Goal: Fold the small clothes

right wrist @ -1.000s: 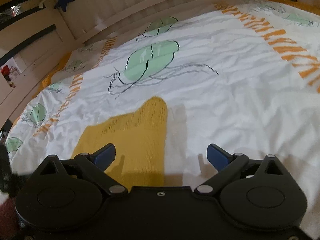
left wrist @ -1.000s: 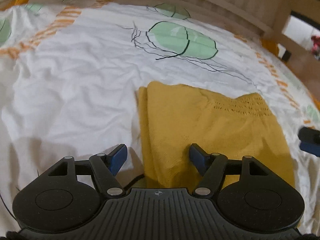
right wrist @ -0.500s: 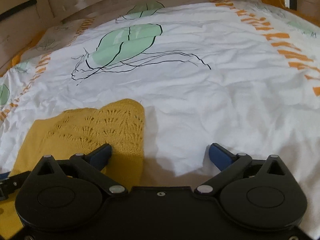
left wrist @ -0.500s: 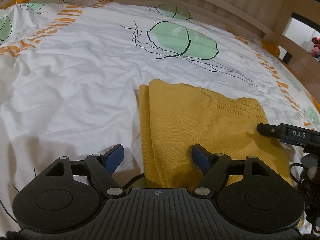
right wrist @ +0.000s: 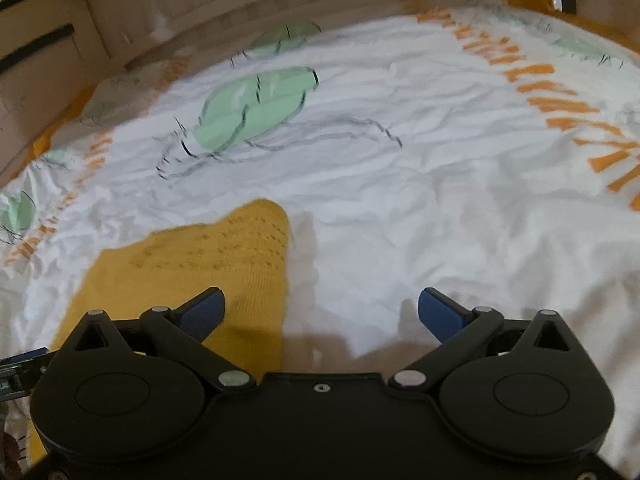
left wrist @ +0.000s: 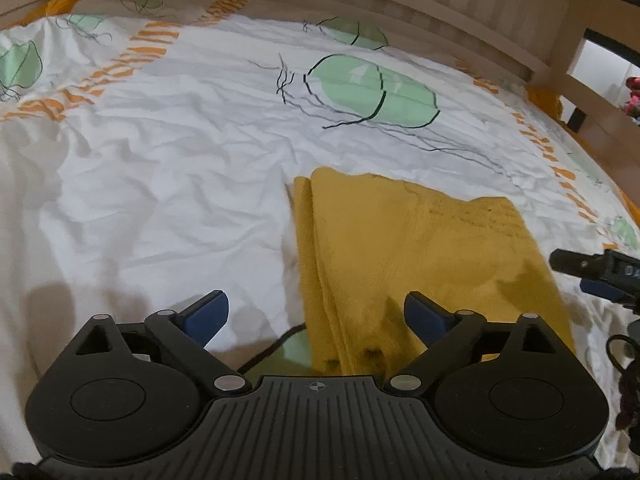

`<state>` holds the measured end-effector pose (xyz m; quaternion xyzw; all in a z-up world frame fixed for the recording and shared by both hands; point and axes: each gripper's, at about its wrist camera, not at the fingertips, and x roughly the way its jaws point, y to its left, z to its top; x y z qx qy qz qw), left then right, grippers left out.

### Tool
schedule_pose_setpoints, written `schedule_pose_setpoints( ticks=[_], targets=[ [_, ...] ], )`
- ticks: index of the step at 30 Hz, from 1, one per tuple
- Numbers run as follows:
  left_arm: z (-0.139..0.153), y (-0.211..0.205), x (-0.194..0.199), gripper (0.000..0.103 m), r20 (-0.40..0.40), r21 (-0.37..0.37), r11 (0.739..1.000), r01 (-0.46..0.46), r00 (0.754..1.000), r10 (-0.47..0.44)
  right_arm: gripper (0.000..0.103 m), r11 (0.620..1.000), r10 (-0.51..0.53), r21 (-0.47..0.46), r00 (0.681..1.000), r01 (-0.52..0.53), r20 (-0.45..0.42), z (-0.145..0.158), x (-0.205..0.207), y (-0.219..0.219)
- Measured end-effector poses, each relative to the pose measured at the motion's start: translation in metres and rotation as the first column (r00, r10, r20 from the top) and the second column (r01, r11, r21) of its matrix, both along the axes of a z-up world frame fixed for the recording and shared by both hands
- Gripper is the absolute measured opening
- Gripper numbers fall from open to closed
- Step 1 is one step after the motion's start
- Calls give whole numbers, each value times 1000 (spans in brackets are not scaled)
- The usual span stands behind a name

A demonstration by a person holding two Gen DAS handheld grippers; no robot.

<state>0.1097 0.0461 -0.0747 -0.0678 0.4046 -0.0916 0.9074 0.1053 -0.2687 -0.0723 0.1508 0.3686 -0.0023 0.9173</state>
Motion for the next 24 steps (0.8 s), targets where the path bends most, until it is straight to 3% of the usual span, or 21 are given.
schedule_pose_setpoints(
  ticks=[10,19,24],
  targets=[
    [37,-14,-47,96,59,10,999,34,998,-34,102,1000,8,9,996,-9,87,38,-56,18],
    [55,-37,-85,96,35,168,986,-9,999,3,103,1000,-3,-6,995,4,99,45,-107,31],
    [56,-44,-96,96,45,217,976,-20,999,11,102,999,19,-38,996,-15,89,47,-125,40]
  ],
)
